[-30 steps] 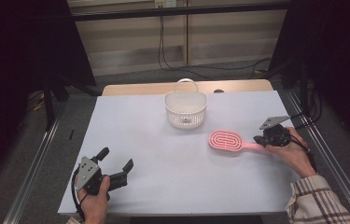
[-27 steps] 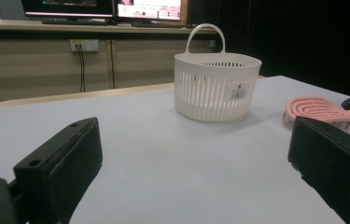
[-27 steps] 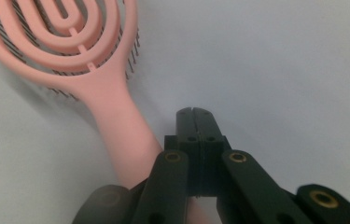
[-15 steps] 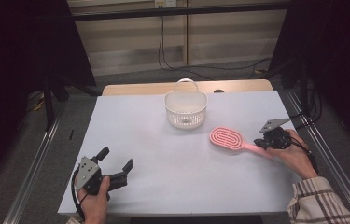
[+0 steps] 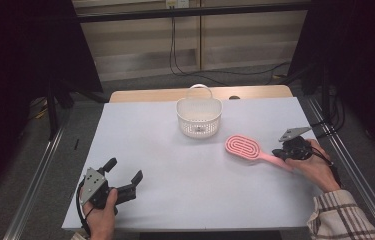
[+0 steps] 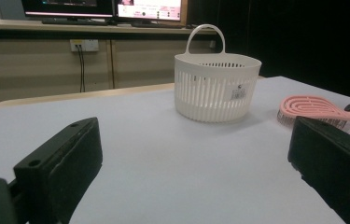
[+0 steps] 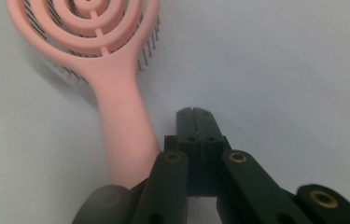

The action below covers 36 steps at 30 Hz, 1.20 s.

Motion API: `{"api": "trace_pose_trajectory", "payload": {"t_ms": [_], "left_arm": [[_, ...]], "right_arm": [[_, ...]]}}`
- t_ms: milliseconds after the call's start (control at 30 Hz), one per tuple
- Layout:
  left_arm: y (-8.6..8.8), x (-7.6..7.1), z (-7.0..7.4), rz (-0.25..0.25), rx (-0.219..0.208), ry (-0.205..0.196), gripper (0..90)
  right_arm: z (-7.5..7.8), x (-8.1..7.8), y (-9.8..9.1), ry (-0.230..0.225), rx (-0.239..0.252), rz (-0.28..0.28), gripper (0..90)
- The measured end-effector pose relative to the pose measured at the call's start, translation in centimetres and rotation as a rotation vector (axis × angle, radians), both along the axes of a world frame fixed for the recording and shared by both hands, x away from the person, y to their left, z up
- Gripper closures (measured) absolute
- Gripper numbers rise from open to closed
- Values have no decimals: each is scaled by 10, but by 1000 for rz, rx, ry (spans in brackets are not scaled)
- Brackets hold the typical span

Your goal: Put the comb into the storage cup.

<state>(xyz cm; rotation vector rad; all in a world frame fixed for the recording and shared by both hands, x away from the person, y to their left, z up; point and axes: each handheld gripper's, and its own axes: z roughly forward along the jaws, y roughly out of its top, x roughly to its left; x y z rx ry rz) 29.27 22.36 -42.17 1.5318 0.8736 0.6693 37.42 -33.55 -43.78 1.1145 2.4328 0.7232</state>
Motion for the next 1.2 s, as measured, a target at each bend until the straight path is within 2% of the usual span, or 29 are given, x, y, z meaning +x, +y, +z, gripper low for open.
{"api": "trace_pose_trajectory", "payload": {"t_ms": [167, 267, 300, 333, 367, 433, 600, 700, 733, 767, 800, 900, 933, 967, 1000, 1033, 1067, 1133, 1200], "left_arm": [[0, 0, 0, -1, -1, 0, 30], [0, 0, 0, 0, -3, 0, 30], [0, 0, 0, -1, -3, 1, 30], [0, 0, 0, -1, -3, 1, 30], [0, 0, 0, -1, -3, 1, 29], [0, 0, 0, -2, -7, 0, 30], [1, -1, 1, -3, -3, 0, 30], [1, -1, 1, -3, -4, -3, 29], [1, -1, 1, -2, -7, -4, 29], [1, -1, 1, -1, -6, -3, 30], [1, -1, 1, -1, -6, -3, 29], [2, -1, 1, 0, -6, -4, 30], [1, -1, 1, 1, -7, -4, 30], [1, -1, 1, 1, -7, -2, 30], [2, -1, 1, 1, -7, -3, 30], [2, -1, 1, 1, -7, -3, 29], [2, -1, 1, 2, -4, -2, 29], [2, -1, 1, 1, -2, -1, 30], [2, -1, 1, 1, -3, 0, 30]], "right_arm": [[1, 1, -1, -7, 11, -6, 900], [3, 1, -3, -29, 28, -12, 900], [5, 1, -5, -39, 37, -17, 900], [8, 0, -7, -55, 69, -22, 900], [8, 0, -7, -55, 69, -22, 900], [11, -2, -9, -71, 102, -15, 895], [17, -5, -10, -110, 149, -12, 817], [19, -6, -11, -125, 161, -13, 778], [21, -7, -11, -136, 168, -14, 745], [23, -8, -12, -146, 191, -24, 652], [23, -8, -12, -146, 191, -24, 652], [27, -9, -13, -168, 203, -18, 524], [28, -10, -13, -178, 214, -20, 455], [30, -10, -12, -180, 213, -28, 333], [31, -10, -11, -187, 207, -42, 276], [31, -10, -11, -187, 207, -42, 276], [31, -11, -11, -183, 214, -60, 206], [34, -9, -11, -141, 235, -80, 134], [35, -10, -10, -153, 212, -61, 69]]}}
